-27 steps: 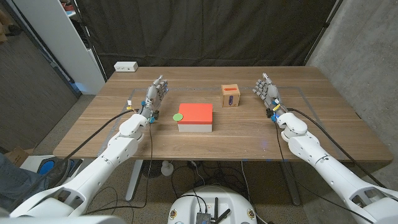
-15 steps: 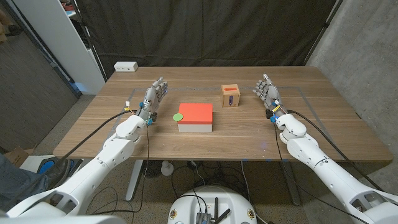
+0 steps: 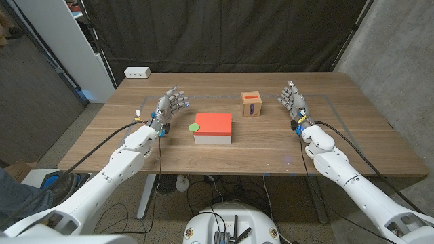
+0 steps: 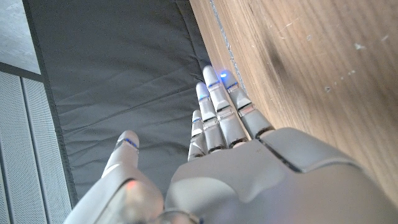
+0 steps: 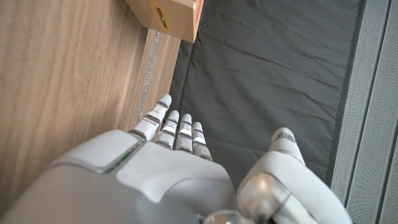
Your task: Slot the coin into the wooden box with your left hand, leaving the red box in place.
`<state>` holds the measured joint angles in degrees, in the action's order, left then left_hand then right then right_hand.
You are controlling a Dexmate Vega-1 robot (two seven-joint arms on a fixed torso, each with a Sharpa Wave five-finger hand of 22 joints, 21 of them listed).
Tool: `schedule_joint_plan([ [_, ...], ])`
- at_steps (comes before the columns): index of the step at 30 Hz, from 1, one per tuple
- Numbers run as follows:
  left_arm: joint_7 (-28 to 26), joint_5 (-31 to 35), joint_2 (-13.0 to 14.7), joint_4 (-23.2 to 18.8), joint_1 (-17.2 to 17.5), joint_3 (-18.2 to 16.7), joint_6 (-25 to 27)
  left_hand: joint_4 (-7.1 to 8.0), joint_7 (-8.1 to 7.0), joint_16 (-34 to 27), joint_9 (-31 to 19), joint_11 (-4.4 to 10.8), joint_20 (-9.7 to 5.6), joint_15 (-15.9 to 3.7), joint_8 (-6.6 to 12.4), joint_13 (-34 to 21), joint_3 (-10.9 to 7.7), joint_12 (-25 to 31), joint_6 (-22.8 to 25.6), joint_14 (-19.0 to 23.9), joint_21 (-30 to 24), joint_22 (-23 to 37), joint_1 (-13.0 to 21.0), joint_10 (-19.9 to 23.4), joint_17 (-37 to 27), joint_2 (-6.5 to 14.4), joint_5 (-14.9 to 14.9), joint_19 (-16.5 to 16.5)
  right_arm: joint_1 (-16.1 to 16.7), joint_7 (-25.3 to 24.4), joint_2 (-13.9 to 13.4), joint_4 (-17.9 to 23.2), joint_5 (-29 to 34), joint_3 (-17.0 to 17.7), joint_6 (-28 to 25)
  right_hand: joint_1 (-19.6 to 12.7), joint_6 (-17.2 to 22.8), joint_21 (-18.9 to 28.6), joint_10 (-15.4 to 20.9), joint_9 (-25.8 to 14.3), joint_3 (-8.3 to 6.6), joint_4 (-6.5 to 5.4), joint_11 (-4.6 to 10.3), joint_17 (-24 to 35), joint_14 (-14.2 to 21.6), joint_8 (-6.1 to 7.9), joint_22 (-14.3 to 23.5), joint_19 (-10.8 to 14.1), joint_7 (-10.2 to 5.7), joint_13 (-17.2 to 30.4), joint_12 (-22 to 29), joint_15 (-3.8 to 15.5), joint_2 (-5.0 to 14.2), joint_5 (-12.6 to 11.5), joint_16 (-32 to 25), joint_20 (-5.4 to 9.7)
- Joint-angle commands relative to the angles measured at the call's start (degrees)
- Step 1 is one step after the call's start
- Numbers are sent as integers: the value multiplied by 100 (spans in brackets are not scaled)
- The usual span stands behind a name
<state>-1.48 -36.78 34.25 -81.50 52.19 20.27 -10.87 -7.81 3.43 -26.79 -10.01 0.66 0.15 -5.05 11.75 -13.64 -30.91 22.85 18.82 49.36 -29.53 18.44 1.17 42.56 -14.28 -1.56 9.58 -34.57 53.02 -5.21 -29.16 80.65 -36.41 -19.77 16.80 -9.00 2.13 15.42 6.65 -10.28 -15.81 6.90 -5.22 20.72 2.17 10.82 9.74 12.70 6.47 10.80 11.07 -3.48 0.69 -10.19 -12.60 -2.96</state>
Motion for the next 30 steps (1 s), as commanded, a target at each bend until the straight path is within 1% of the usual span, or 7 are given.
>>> schedule_joint_plan([
  [1, -63, -251, -56, -81, 50, -78, 202, -209, 171, -1255, -38, 202, -296, -514, 56, -458, -42, 702, 599, 1301, -1087, 1019, 404, 1953, -676, 3, 30, -833, 175, -172, -43, 207, 58, 50, 40, -38, 23, -17, 38, -12, -52, 14, -14, 7, 1, 29, 17, 59, 5, 12, 35, -56, 36, -31, -7, -8],
  [4, -132, -265, -69, -109, 81, -91, 222, -166, 191, -2121, -55, 359, -461, -666, 20, -1147, -96, 1330, 1014, 1705, -2013, 2144, 608, 2963, -1360, -107, 38, -1011, 204, -204, -40, 236, 70, 58, 57, -43, 16, -25, 37, -12, -55, 18, -35, 4, 15, 26, 17, 68, -4, 12, 33, -76, 45, -30, -13, -21],
  [7, -275, -214, -29, -191, 121, -96, 300, -163, 206, -2560, -64, 579, -646, -698, -15, -1749, -192, 1862, 1321, 2105, -2676, 2886, 660, 3455, -1636, -174, 41, -1203, 226, -208, -19, 246, 53, 66, 82, -45, 17, -28, 37, -12, -56, 21, -37, 3, 13, 26, 17, 78, -15, 13, 33, -72, 50, -29, -12, -27],
  [13, -428, 58, 484, -652, 125, 0, 974, -158, 43, -3036, -73, 1040, -1178, -719, 20, -2170, -362, 2652, 1950, 2768, -3155, 2996, 746, 3906, -1788, -168, 30, -2043, 254, -151, 25, 261, 37, 66, 203, -53, 24, -42, 78, -13, -60, 28, -35, -3, 45, 27, 19, 103, -39, 14, 46, -85, 64, -26, -25, -45],
  [22, -283, -219, 632, -849, 238, -126, 1186, -103, -5, -3994, -66, 1099, -1247, -723, -54, -2773, -726, 4069, 2437, 3125, -3753, 3503, 543, 3924, -2226, -205, 38, -3027, 295, -245, 8, 378, 87, 70, 166, -64, 47, -65, 98, -15, -65, 40, -40, -11, 71, 34, 21, 141, -62, 17, 49, -84, 86, -21, -35, -53],
  [26, -391, -338, 622, -956, 346, -218, 1219, -140, -15, -4179, -59, 1107, -1249, -717, -68, -2826, -878, 4262, 2465, 3111, -3934, 3792, 568, 3909, -2296, -177, 48, -3124, 325, -284, 1, 433, 105, 61, 134, -68, 54, -73, 109, -15, -67, 43, -43, -13, 77, 36, 21, 149, -68, 17, 52, -85, 92, -20, -37, -54],
  [30, -467, -513, 544, -994, 448, -323, 1186, -280, -29, -4396, -63, 1105, -1251, -717, -60, -2791, -1159, 4418, 2511, 3087, -3952, 3897, 956, 3904, -2317, -40, 106, -3025, 354, -316, -10, 476, 140, 45, 113, -73, 63, -82, 128, -15, -69, 48, -44, -16, 78, 37, 22, 159, -87, 19, 57, -87, 99, -19, -37, -62],
])
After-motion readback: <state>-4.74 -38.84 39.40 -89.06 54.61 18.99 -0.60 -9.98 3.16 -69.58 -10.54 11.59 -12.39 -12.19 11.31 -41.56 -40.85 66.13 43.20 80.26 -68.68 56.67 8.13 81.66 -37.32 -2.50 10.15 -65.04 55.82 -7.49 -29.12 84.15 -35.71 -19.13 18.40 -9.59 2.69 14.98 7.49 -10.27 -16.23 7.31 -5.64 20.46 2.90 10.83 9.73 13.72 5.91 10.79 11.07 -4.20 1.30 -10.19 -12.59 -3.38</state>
